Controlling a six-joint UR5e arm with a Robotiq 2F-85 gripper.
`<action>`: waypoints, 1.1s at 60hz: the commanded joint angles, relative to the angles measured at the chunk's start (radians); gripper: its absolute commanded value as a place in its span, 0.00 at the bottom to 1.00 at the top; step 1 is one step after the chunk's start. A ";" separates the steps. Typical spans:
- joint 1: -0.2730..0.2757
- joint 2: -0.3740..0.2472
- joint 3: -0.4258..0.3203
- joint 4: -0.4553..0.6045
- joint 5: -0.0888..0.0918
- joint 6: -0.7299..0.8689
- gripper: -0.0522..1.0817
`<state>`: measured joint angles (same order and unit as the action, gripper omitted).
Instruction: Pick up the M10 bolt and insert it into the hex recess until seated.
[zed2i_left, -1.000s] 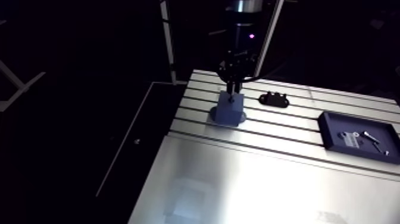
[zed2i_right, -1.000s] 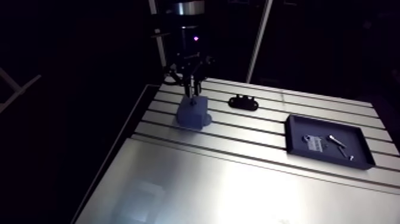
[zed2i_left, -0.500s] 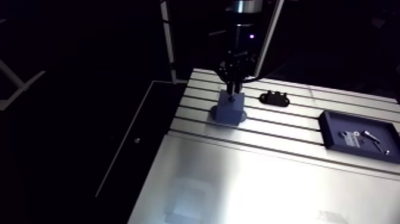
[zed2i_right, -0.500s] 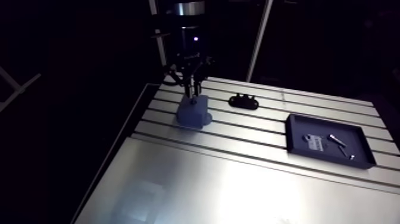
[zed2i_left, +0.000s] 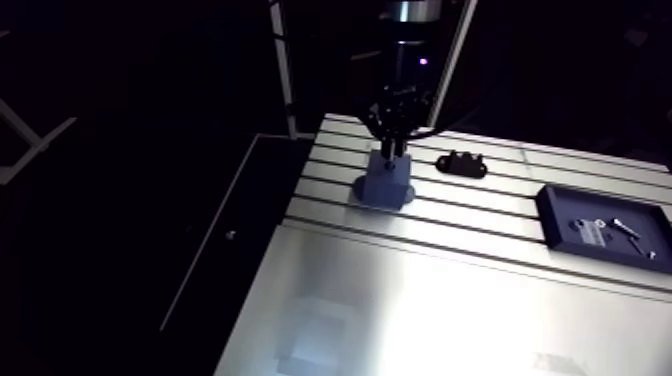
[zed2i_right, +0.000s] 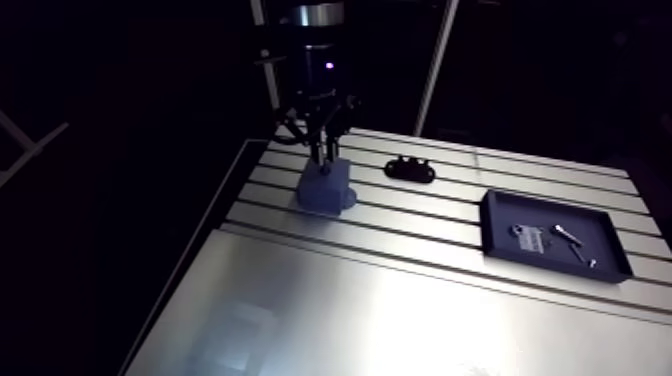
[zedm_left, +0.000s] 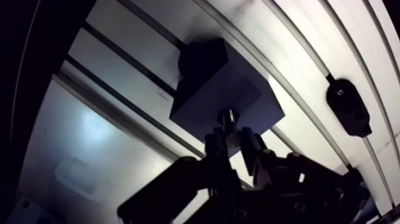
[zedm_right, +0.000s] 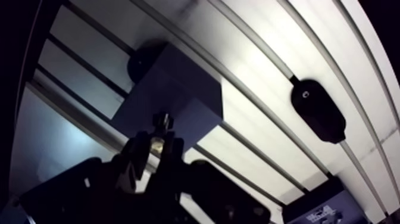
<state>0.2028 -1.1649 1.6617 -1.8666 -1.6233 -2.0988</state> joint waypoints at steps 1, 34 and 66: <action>0.001 -0.001 0.003 -0.001 -0.009 -0.002 0.05; -0.005 -0.003 0.004 -0.008 -0.010 0.009 0.05; -0.010 -0.067 -0.024 0.001 -0.033 0.416 0.32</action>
<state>0.1946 -1.1999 1.6480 -1.8869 -1.6530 -1.8863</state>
